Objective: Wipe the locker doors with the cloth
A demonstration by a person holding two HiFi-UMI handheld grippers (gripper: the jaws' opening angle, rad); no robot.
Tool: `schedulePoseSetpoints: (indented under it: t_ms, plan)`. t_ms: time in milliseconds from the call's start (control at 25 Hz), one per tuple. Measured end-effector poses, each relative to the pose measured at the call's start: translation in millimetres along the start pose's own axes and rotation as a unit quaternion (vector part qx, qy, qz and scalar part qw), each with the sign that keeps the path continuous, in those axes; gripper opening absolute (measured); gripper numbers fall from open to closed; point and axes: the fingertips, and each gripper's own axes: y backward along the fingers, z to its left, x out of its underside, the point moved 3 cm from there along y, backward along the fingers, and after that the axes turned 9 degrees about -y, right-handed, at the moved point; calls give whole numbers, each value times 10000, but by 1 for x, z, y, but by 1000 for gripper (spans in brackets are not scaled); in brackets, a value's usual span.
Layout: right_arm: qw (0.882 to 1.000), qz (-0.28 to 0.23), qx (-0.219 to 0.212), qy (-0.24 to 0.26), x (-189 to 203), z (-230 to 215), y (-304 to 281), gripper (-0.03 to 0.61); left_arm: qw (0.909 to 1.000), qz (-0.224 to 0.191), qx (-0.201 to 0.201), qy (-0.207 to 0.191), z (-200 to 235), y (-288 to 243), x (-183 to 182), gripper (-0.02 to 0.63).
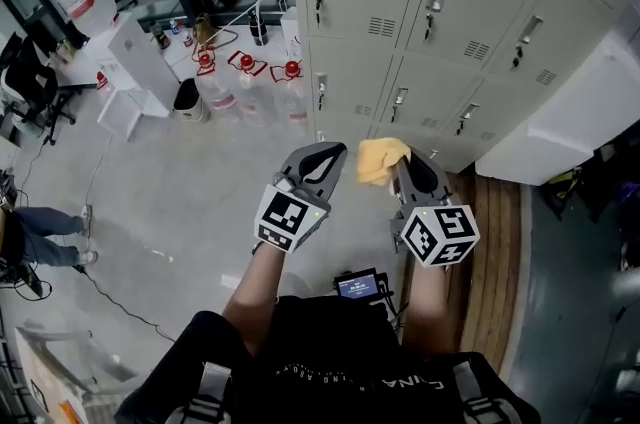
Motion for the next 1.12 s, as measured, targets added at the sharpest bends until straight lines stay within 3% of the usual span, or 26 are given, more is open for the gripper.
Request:
schedulePoseSetpoints:
  t_ms: [400, 800, 1120]
  plan:
    - [9999, 38, 44, -138, -4, -27, -61, 51, 9999, 58, 94, -12, 44, -45, 19, 21]
    - [9993, -150, 307, 169, -25, 1, -149, 51, 9991, -253, 334, -72, 144, -65, 27, 21]
    - [9982, -122, 575, 107, -12, 7, -184, 51, 9974, -214, 679, -54, 174, -76, 49, 21]
